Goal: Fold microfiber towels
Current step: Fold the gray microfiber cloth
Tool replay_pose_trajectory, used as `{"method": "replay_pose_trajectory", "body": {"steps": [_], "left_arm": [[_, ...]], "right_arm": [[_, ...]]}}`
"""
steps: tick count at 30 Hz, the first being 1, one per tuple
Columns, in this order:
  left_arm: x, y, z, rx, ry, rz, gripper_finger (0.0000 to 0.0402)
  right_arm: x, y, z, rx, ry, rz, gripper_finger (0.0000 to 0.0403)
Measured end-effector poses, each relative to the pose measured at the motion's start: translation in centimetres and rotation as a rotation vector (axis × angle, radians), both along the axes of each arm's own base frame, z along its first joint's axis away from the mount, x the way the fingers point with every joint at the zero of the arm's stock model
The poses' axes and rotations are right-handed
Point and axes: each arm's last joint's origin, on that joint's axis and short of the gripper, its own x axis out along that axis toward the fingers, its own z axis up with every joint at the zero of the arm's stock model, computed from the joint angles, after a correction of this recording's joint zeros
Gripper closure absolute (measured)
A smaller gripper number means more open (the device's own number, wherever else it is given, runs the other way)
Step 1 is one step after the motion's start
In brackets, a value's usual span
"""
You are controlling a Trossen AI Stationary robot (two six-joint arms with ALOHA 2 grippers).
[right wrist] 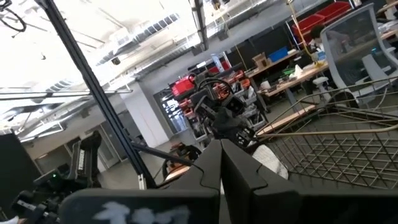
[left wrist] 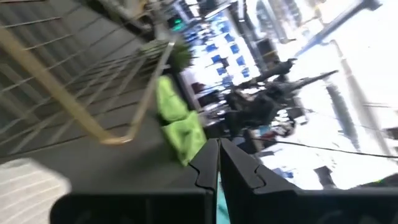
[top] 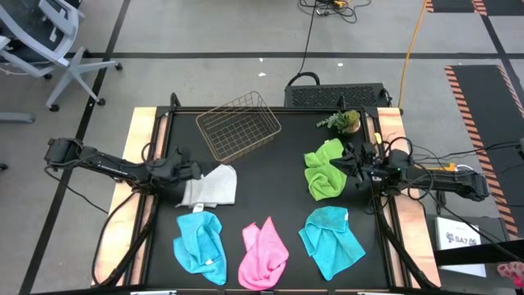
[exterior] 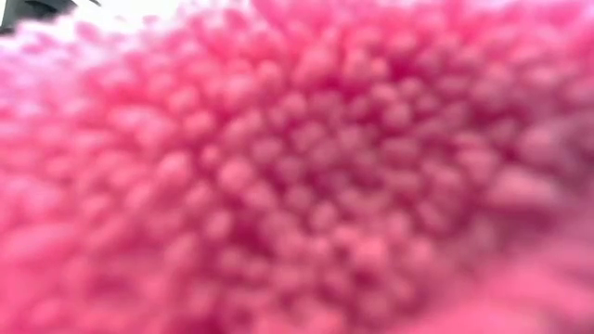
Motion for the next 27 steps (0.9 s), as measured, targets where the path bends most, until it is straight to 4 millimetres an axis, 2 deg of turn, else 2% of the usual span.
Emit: {"method": "replay_pose_trajectory", "body": {"steps": [5,9,12,14,19,24,27], "left_arm": [[0.0,-0.2,2.1,0.224,-0.130,-0.031,0.0385],[0.9,-0.9,5.5,0.451,-0.198,-0.025,0.0386],[2.0,-1.8,8.2,0.581,-0.168,-0.041,0.0397],[2.9,-2.4,9.9,0.635,-0.064,-0.068,0.0398],[3.8,-3.6,13.5,0.642,0.369,-0.147,0.0399],[2.6,-4.2,14.8,0.556,0.792,-0.154,0.0400],[2.0,-4.5,14.1,0.460,1.007,-0.146,0.0400]], "right_arm": [[-0.2,0.0,0.8,0.066,-0.084,0.025,0.0403],[-0.4,0.1,1.2,0.081,-0.134,0.031,0.0403],[-0.2,0.0,1.1,0.104,-0.118,0.034,0.0403],[0.1,0.0,1.6,0.105,-0.106,0.033,0.0403],[0.8,-0.1,5.8,0.026,-0.138,0.022,0.0403],[2.8,-0.3,10.1,-0.061,-0.056,0.042,0.0403],[4.4,-0.5,11.8,-0.090,0.034,0.052,0.0403]]}}
